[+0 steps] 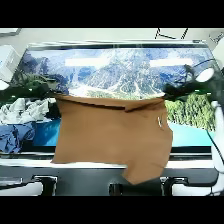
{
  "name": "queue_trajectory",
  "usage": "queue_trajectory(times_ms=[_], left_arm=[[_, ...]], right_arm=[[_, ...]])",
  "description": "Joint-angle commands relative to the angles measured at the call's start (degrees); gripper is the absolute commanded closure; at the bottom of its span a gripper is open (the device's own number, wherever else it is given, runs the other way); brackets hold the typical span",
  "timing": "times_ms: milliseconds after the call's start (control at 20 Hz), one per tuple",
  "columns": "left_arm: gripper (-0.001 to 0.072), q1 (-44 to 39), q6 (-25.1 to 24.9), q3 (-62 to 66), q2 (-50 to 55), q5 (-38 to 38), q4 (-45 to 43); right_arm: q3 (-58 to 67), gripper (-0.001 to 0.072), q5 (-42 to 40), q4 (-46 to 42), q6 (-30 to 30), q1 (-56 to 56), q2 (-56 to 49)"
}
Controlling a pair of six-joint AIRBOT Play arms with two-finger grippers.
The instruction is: Fold the clothes and pants, and hang the long-sleeved shirts on hangers.
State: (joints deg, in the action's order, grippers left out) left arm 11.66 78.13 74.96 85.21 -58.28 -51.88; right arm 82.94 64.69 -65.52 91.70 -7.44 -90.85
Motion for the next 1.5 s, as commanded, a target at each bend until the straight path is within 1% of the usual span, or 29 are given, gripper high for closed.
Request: queue_trajectory(times_ms=[0, 100, 200, 300, 500, 550, 600, 650, 700, 800, 850, 900, 1000, 1100, 1250, 1450], left_arm=[[0.0678, -0.3, -0.2, 2.7, 9.2, 10.6, 3.0], [0.0679, -1.0, -0.2, 5.7, 11.4, 14.3, 3.0], [0.0678, -2.3, -0.4, 7.6, 13.2, 17.6, 3.0], [0.0678, -4.0, -0.3, 8.1, 14.6, 19.8, 3.0], [0.0678, -5.6, -0.4, 8.4, 15.6, 18.4, 2.9], [0.0679, -4.9, -1.3, 9.2, 14.5, 16.9, 2.7], [0.0678, -3.8, -2.8, 10.3, 13.2, 13.6, 2.6], [0.0678, -2.4, -3.2, 11.4, 12.0, 8.3, 2.4], [0.0678, -0.9, -3.2, 12.0, 11.3, 1.2, 2.2], [0.0678, 0.9, -3.2, 11.0, 11.2, -12.1, -0.3], [0.0678, 1.0, -3.2, 8.9, 11.3, -16.2, -3.1], [0.0678, 1.0, -3.2, 6.5, 11.3, -18.5, -4.9], [0.0679, 1.2, -3.7, 2.0, 11.3, -19.8, -5.6], [0.0678, 1.6, -4.1, -0.8, 11.3, -19.4, -5.6], [0.0678, 1.6, -4.1, -2.8, 11.5, -17.8, -5.6], [0.0679, 1.8, -4.2, -2.4, 12.2, -17.8, -5.6]], right_arm=[[-0.6, 0.0673, -24.6, 6.8, 0.7, 1.6, -6.6], [-0.6, 0.0673, -33.6, 6.8, 0.7, 1.6, -7.0], [-0.6, 0.0673, -36.7, 6.7, 0.7, 1.6, -7.9], [-0.6, 0.0673, -35.6, 6.8, 0.7, 1.6, -9.4], [0.2, 0.0672, -30.6, 6.7, 1.1, 1.3, -9.9], [1.8, 0.0671, -26.3, 6.5, 1.1, 0.6, -8.9], [3.6, 0.0671, -19.7, 6.3, 0.8, -0.6, -7.7], [4.7, 0.0671, -11.3, 6.0, 0.3, -2.1, -5.9], [4.7, 0.0671, -3.7, 4.9, 0.4, -3.1, -4.3], [3.8, 0.0671, 14.3, -0.8, 1.4, -2.8, -3.4], [2.0, 0.0672, 19.7, -3.3, 2.0, -1.9, -3.4], [-0.8, 0.0672, 22.1, -5.2, 2.1, -0.8, -3.4], [-5.9, 0.0672, 19.5, -7.7, 2.4, 0.2, -3.4], [-8.4, 0.0672, 17.0, -8.2, 5.5, 0.1, -3.4], [-8.8, 0.0671, 16.3, -8.1, 7.4, 0.2, -3.4], [-7.9, 0.0671, 15.8, -9.5, 7.5, 0.1, -3.4]])
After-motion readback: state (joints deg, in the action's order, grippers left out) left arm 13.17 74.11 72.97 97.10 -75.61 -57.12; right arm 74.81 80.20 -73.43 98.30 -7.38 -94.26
